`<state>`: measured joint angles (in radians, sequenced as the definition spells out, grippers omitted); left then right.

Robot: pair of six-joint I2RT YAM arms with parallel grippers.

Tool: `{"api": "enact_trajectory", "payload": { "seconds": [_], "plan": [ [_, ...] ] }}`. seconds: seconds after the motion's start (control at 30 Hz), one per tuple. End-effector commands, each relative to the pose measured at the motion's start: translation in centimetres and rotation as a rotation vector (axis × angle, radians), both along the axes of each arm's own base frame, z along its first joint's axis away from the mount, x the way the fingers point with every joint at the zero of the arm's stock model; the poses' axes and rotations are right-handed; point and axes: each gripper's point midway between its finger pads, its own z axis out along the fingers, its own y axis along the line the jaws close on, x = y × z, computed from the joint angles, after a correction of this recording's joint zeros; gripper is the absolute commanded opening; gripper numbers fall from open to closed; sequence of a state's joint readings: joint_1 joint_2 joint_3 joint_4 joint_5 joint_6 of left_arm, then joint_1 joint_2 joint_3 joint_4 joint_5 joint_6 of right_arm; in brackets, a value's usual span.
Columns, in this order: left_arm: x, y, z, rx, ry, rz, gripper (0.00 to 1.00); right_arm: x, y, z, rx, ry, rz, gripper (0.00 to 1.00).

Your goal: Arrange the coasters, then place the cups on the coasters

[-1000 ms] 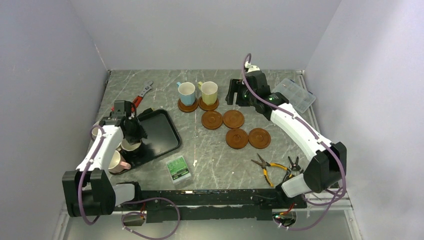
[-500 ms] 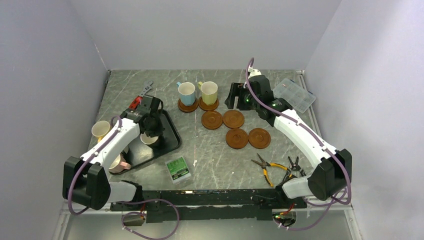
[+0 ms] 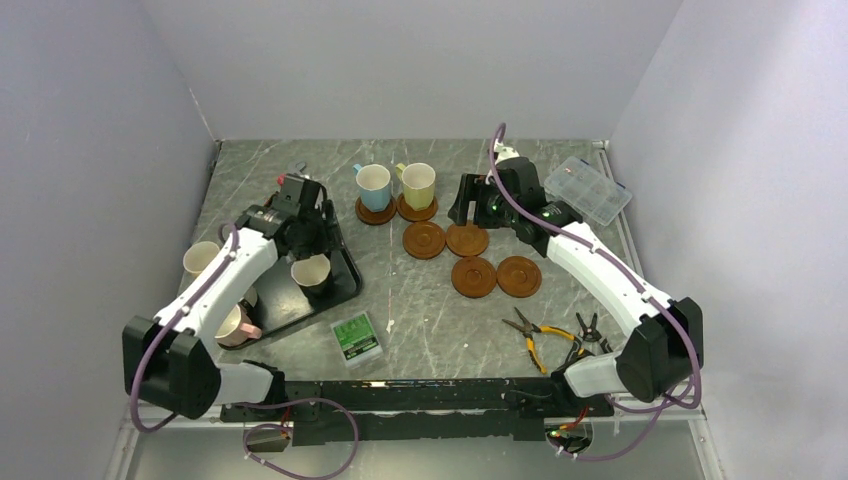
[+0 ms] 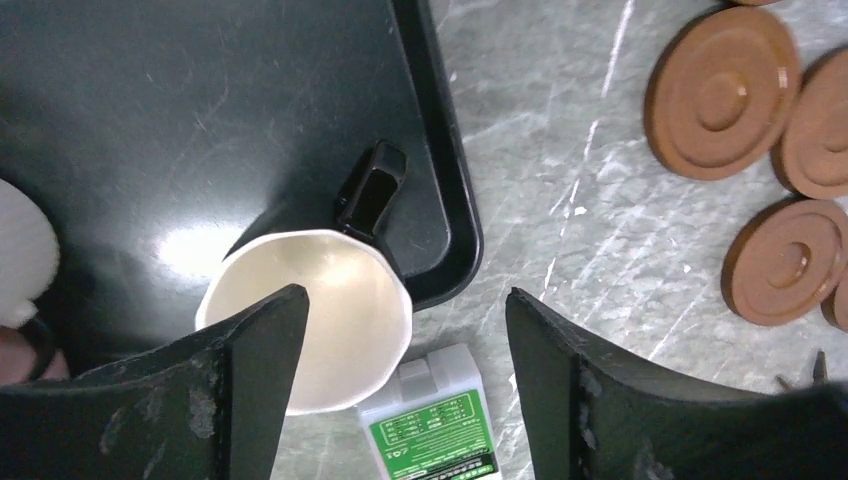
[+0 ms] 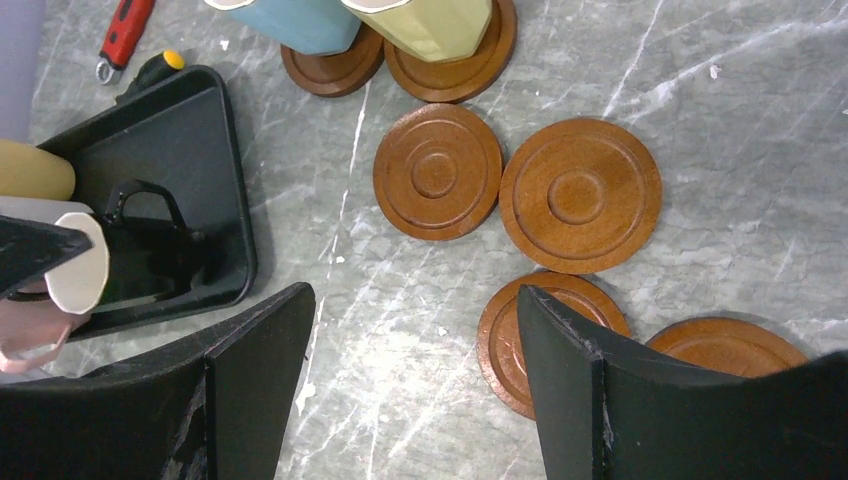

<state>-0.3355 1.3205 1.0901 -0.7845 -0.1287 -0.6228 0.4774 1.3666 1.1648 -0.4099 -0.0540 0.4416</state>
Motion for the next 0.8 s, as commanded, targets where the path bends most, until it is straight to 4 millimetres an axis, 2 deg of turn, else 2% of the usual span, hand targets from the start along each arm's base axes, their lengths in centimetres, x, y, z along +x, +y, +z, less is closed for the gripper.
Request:
{"api": "enact_trajectory", "payload": {
  "seconds": [0.0, 0.1, 0.23, 0.37, 0.53, 0.63, 0.77],
  "plan": [
    [-0.4, 1.7, 4.6, 0.094, -0.086, -0.102, 0.78, -0.2, 0.1, 2.6, 0.053, -0.066, 0.002, 0.78],
    [-1.6, 3.8, 3.5, 0.148, -0.011, -0.095, 0.78, -0.4, 0.2, 2.5, 0.06, -0.062, 0.007, 0.78],
    [-2.2, 5.5, 1.8, 0.04, 0.049, -0.082, 0.74, -0.7, 0.3, 2.2, 0.062, -0.05, 0.017, 0.78],
    [-2.1, 5.9, 1.4, -0.041, 0.078, -0.119, 0.68, -1.0, 0.1, 1.8, 0.056, -0.041, 0.015, 0.78],
    [-1.8, 6.0, 0.4, -0.025, 0.14, -0.18, 0.68, -1.2, 0.2, 1.8, 0.066, -0.037, 0.019, 0.78],
    [-0.9, 6.8, -0.6, 0.021, 0.151, -0.178, 0.67, -1.2, 0.3, 1.8, 0.073, -0.035, 0.024, 0.78],
    [0.7, 6.6, -0.8, 0.03, 0.107, -0.236, 0.59, -1.4, 0.2, 1.8, 0.068, -0.036, 0.023, 0.78]
  ]
}}
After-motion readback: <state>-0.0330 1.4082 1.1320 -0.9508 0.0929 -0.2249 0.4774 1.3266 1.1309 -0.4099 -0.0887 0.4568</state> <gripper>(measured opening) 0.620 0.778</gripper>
